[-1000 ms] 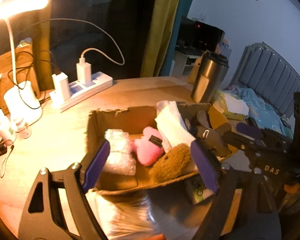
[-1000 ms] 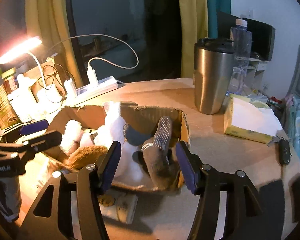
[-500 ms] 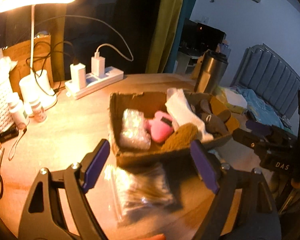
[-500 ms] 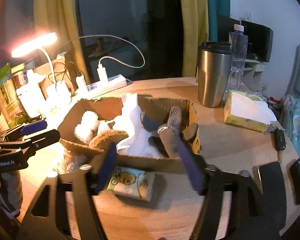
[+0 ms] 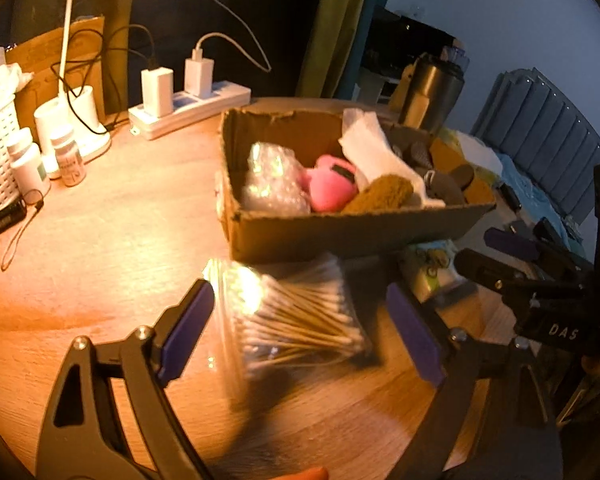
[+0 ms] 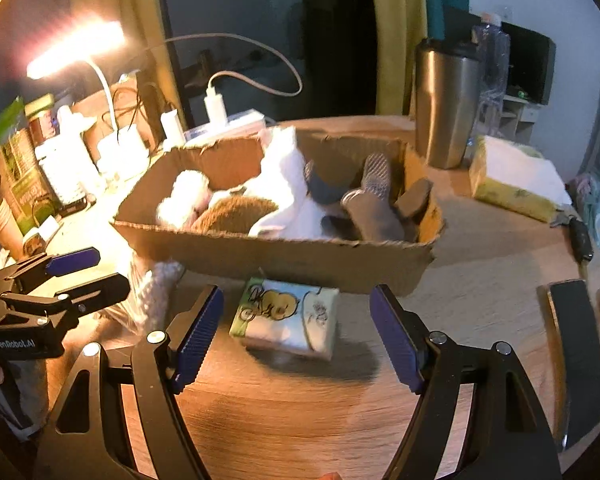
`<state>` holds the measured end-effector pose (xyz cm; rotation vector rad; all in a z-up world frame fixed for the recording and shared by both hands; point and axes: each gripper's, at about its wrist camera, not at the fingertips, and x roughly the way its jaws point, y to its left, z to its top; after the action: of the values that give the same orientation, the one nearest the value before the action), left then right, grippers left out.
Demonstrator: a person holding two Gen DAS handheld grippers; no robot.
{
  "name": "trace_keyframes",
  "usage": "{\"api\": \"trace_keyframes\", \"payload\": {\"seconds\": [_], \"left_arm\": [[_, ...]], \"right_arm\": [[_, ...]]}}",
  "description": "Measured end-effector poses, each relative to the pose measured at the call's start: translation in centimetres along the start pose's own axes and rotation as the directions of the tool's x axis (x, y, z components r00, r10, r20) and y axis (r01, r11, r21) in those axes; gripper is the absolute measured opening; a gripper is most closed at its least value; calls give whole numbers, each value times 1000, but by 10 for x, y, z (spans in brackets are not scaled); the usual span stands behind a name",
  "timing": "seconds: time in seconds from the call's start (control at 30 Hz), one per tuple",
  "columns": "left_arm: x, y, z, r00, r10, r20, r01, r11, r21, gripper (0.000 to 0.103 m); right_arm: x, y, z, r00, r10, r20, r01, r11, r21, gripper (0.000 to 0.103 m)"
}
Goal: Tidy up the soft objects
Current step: 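Grasp the tissue pack with the right tool while the left tool grasps the cotton-swab bag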
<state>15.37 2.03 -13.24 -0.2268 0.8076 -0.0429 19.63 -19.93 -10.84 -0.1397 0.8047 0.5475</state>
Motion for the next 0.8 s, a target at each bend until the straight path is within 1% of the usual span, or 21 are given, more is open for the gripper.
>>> {"api": "trace_keyframes", "payload": {"seconds": [0.27, 0.4, 0.6, 0.8], "left_arm": [[20, -6, -2, 998, 22, -59, -21, 1000, 16, 89], [27, -12, -3, 995, 56, -77, -52, 997, 55, 89], [38, -6, -5, 989, 101, -108, -96, 994, 54, 89], [38, -4, -8, 989, 103, -102, -97, 993, 60, 88]], "right_arm": [[16, 0, -6, 999, 35, -39, -35, 999, 3, 79], [23, -1, -6, 997, 48, -56, -48, 999, 5, 79], [36, 1, -7, 994, 57, -90, -57, 998, 9, 79], [46, 4, -8, 992, 52, -112, -53, 999, 0, 79]]}}
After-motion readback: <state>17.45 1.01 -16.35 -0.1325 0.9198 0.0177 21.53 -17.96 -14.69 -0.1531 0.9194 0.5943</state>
